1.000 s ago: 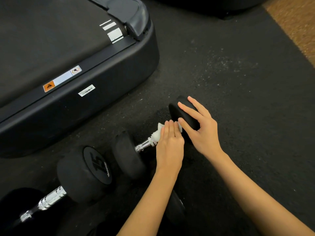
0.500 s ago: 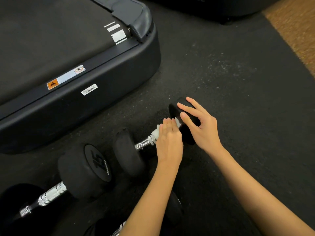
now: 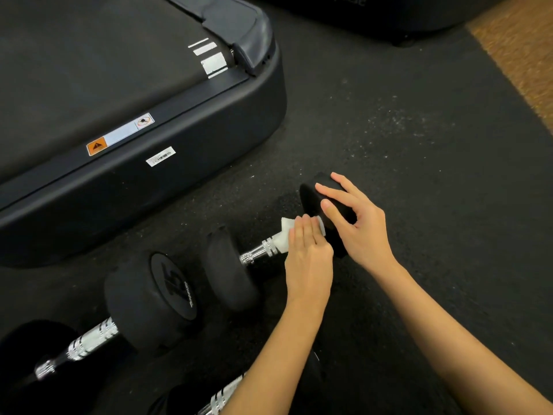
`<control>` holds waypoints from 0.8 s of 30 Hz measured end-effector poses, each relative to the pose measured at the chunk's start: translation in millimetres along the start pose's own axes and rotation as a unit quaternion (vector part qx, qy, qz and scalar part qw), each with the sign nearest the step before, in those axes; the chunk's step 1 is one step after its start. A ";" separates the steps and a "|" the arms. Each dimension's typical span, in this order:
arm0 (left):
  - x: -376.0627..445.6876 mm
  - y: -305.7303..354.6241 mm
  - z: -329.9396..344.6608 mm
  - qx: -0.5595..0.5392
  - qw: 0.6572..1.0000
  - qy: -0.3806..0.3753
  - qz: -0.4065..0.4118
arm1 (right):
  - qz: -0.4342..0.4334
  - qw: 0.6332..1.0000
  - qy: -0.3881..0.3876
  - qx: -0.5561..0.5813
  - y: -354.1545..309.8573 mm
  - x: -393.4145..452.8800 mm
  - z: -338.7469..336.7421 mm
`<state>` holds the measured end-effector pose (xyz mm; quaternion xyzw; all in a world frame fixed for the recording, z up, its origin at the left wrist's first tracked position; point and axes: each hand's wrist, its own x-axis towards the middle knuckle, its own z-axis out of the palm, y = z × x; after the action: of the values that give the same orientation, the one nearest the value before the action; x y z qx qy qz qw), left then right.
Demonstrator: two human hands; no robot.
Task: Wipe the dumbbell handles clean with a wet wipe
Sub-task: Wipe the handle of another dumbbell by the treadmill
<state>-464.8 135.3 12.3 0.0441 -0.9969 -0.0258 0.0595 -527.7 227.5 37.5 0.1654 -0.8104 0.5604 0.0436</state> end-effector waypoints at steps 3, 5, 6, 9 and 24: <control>12.9 -2.7 -7.5 -0.012 0.999 0.000 -0.031 | -0.001 1.000 -0.001 0.003 1.2 0.1 1.0; 18.3 -5.2 -7.7 -0.028 0.999 -0.015 -0.039 | 0.000 1.000 -0.004 0.003 0.3 1.2 0.8; 16.5 -4.7 -5.4 -0.023 0.999 -0.007 -0.036 | 0.001 1.000 -0.004 0.005 -0.4 1.3 0.7; 1.2 3.3 2.9 -0.007 1.000 -0.002 -0.010 | 0.001 1.000 -0.005 0.007 0.9 0.8 0.2; 0.2 0.2 3.5 0.028 1.000 -0.005 0.002 | -0.002 1.000 -0.011 0.002 1.9 -0.2 -0.9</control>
<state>-465.4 135.6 8.9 0.0434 -0.9976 0.0025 0.0537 -528.2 229.0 36.1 0.1732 -0.8095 0.5598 0.0353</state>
